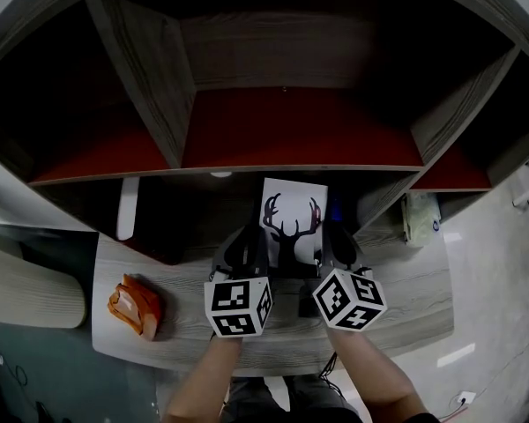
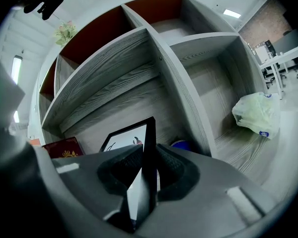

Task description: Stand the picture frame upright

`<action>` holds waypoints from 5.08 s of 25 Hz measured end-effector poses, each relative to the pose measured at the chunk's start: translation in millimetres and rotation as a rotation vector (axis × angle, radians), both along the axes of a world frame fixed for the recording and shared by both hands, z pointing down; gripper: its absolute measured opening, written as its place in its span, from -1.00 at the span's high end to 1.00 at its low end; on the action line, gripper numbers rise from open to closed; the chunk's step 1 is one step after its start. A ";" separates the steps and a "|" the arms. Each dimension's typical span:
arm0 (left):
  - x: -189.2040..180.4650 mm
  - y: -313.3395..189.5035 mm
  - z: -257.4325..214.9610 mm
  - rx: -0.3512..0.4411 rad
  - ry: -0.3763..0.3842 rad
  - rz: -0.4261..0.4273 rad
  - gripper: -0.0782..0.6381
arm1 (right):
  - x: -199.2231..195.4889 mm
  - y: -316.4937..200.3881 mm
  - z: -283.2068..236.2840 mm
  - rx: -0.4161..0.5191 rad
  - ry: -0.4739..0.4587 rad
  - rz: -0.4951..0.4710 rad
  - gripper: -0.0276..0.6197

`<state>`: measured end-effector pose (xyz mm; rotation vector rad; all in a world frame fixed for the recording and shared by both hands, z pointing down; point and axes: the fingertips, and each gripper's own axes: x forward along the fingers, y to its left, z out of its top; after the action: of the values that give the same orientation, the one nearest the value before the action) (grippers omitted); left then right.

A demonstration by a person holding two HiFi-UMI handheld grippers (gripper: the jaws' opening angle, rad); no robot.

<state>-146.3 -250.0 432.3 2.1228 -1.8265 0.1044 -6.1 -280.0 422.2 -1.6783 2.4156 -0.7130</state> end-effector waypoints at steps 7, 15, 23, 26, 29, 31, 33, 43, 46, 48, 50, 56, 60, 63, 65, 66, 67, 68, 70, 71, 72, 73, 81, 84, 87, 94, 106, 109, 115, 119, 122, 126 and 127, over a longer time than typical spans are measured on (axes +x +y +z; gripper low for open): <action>-3.3 -12.9 -7.0 0.057 -0.001 -0.022 0.56 | -3.4 -15.1 -6.5 0.046 0.004 -0.006 0.72; -8.0 -25.6 -8.8 0.070 -0.006 -0.036 0.57 | -9.6 -31.9 -7.2 0.073 0.017 -0.024 0.72; -8.3 -35.7 1.6 0.046 -0.010 -0.012 0.56 | -11.2 -44.0 -2.8 0.081 0.020 -0.039 0.72; -9.9 -38.5 6.4 0.032 -0.011 -0.008 0.56 | -14.1 -47.9 -3.1 0.084 0.025 -0.042 0.72; -12.6 -43.4 9.8 0.023 -0.006 -0.005 0.57 | -18.0 -53.5 -4.9 0.096 0.038 -0.053 0.71; -13.2 -47.0 11.8 0.017 -0.006 0.000 0.58 | -19.1 -57.7 -4.9 0.099 0.045 -0.055 0.70; -13.7 -50.2 14.3 0.012 -0.007 0.003 0.58 | -20.1 -61.2 -3.1 0.098 0.051 -0.058 0.69; -17.2 -63.8 26.0 -0.011 -0.040 0.003 0.58 | -23.7 -71.2 11.7 0.079 0.070 -0.078 0.70; -17.5 -66.8 28.1 -0.015 -0.044 0.001 0.58 | -24.1 -74.2 14.0 0.074 0.071 -0.082 0.70; -18.0 -68.8 29.4 -0.017 -0.047 -0.002 0.58 | -24.8 -75.9 14.7 0.074 0.069 -0.087 0.70; -18.1 -70.6 30.9 -0.020 -0.052 -0.003 0.58 | -25.2 -77.5 15.4 0.073 0.071 -0.090 0.70; -18.9 -77.7 33.3 -0.023 -0.058 -0.001 0.58 | -27.4 -83.6 13.6 0.087 0.092 -0.096 0.69; -21.0 -80.8 34.3 -0.024 -0.061 -0.009 0.58 | -28.8 -85.2 16.1 0.085 0.099 -0.104 0.70; -21.6 -81.4 34.4 -0.021 -0.071 -0.007 0.58 | -29.1 -85.9 17.2 0.086 0.098 -0.102 0.70; -21.4 -81.6 34.2 -0.015 -0.083 -0.004 0.58 | -29.1 -86.6 17.1 0.092 0.095 -0.102 0.69; -21.3 -81.4 34.1 -0.012 -0.087 -0.003 0.58 | -29.1 -86.7 17.1 0.095 0.094 -0.104 0.69; -21.3 -81.3 34.1 -0.010 -0.090 -0.002 0.58 | -29.1 -86.6 17.3 0.097 0.097 -0.108 0.69; -21.3 -81.2 34.2 -0.008 -0.092 0.000 0.58 | -29.2 -86.5 17.5 0.099 0.103 -0.112 0.69; -21.4 -81.5 34.7 -0.009 -0.105 0.003 0.58 | -29.4 -86.4 17.9 0.102 0.119 -0.116 0.69; -21.4 -81.6 35.0 -0.011 -0.113 0.003 0.57 | -29.7 -86.2 18.1 0.104 0.126 -0.116 0.69; -21.5 -81.6 35.2 -0.011 -0.119 0.002 0.57 | -29.9 -86.2 18.3 0.104 0.134 -0.116 0.69; -21.6 -81.6 35.4 -0.011 -0.122 0.001 0.57 | -30.2 -86.1 18.7 0.103 0.141 -0.116 0.69; -23.0 -79.5 37.0 -0.024 -0.131 0.009 0.43 | -32.3 -80.5 27.4 0.069 0.168 -0.129 0.61; -20.9 -77.3 36.4 -0.021 -0.138 0.020 0.41 | -32.3 -77.2 26.1 0.074 0.179 -0.126 0.59; -21.6 -74.0 35.2 -0.018 -0.137 0.021 0.41 | -29.5 -72.5 25.0 0.075 0.185 -0.118 0.57; -15.2 -52.8 39.6 -0.036 -0.163 0.061 0.41 | -23.1 -46.8 32.4 0.042 0.180 -0.111 0.59; 17.3 -12.2 31.9 -0.016 -0.109 0.183 0.53 | -29.9 -2.7 34.4 0.050 0.210 -0.137 0.68; 23.8 -1.1 21.7 -0.015 -0.073 0.206 0.62 | -34.5 11.4 29.8 0.055 0.220 -0.155 0.69; 29.8 18.3 -1.8 -0.011 -0.026 0.225 0.72 | -33.8 36.2 6.9 0.075 0.234 -0.171 0.75; 32.4 28.4 -14.0 -0.009 -0.008 0.238 0.79 | -30.0 49.3 -9.2 0.090 0.222 -0.161 0.83; 36.2 35.1 -20.8 -0.017 -0.011 0.261 0.79 | -29.0 57.2 -20.2 0.093 0.204 -0.158 0.84; 45.2 48.2 -31.3 -0.013 -0.038 0.306 0.79 | -28.8 70.1 -35.8 0.110 0.198 -0.160 0.86; 46.6 50.6 -34.3 -0.010 -0.047 0.314 0.79 | -28.4 72.4 -39.5 0.114 0.197 -0.157 0.87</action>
<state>-99.6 -199.4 397.9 2.4017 -1.4982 0.2392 -34.5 -207.6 382.7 -1.5973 2.6896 -0.4358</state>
